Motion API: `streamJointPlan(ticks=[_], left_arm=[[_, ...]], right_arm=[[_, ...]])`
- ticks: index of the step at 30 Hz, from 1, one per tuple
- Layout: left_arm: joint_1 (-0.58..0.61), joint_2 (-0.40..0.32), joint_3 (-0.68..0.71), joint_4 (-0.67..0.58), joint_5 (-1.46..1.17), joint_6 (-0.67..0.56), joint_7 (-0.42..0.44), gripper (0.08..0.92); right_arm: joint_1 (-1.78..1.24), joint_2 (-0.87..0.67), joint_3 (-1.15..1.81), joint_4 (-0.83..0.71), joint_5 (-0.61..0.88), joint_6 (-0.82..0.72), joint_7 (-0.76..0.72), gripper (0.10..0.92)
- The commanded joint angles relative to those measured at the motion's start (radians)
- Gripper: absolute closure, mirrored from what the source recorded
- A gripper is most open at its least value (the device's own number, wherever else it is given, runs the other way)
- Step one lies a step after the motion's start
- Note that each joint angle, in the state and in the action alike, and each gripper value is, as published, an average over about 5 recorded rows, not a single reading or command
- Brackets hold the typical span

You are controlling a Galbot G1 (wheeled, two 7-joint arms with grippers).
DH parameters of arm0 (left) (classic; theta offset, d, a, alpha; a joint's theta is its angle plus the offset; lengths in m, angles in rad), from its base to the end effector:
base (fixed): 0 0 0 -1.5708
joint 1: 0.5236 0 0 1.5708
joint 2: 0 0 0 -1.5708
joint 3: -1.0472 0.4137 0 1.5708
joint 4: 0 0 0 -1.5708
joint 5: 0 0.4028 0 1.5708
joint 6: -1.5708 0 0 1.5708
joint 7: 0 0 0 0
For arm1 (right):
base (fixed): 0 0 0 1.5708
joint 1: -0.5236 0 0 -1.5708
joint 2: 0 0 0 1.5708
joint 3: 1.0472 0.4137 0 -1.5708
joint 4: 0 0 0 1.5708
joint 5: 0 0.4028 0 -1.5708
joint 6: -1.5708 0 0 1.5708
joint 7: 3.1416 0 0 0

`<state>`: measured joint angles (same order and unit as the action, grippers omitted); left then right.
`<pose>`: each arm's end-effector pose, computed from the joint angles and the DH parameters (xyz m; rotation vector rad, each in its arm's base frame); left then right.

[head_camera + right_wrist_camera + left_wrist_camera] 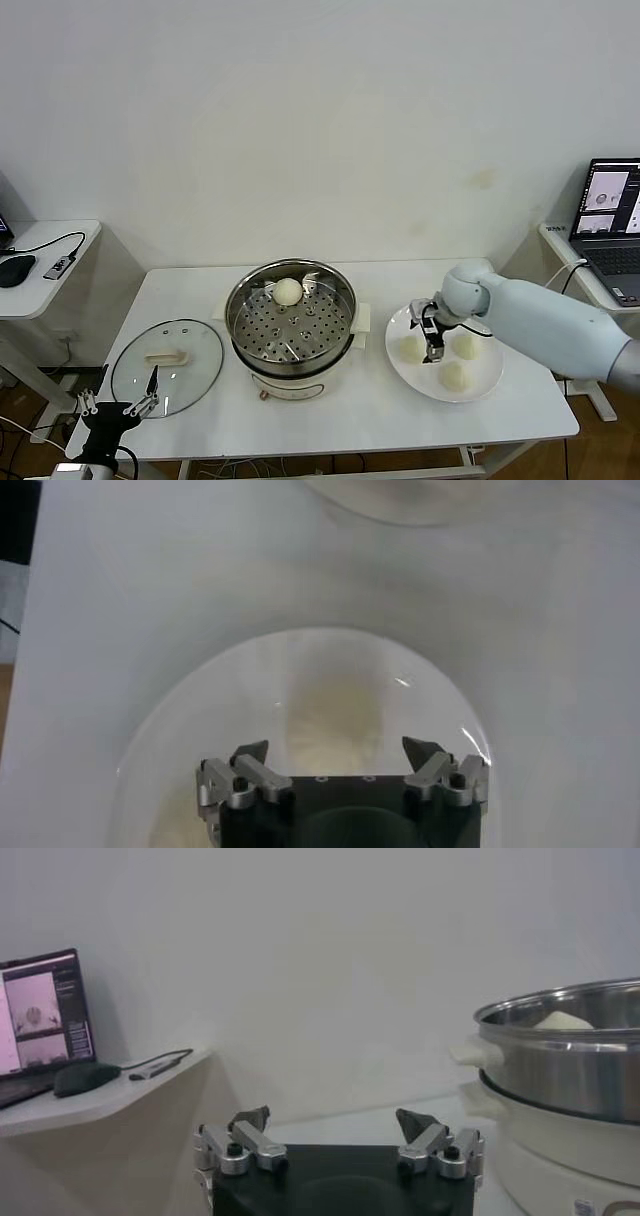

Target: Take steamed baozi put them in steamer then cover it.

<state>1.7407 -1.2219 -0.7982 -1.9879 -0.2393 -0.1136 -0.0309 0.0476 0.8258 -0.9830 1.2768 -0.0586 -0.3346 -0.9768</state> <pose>0.1439 0.1795 -0.3814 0.1419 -3.0234 -0.3125 0.5897 -0.0768 -0.2762 1.3107 -1.3319 1.4374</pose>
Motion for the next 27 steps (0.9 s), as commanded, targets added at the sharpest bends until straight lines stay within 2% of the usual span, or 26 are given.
streamJointPlan(ticks=[1, 7, 18, 27], left_arm=[[-0.001, 0.0, 0.0, 0.001, 0.0, -0.001, 0.0, 0.177], [-0.006, -0.002, 0.0, 0.005, 0.001, -0.001, 0.0, 0.177], [-0.004, -0.004, -0.001, 0.002, 0.002, -0.002, -0.001, 0.177], [0.002, -0.003, -0.006, -0.004, 0.002, -0.005, -0.001, 0.177]], right_arm=[[-0.054, 0.035, 0.039, -0.057, -0.04, -0.003, 0.01, 0.203], [-0.055, 0.034, 0.047, -0.061, -0.042, -0.005, 0.003, 0.226], [-0.055, 0.031, 0.064, -0.054, -0.032, -0.003, 0.0, 0.433], [0.11, -0.059, 0.033, 0.038, 0.045, -0.016, -0.033, 0.465]])
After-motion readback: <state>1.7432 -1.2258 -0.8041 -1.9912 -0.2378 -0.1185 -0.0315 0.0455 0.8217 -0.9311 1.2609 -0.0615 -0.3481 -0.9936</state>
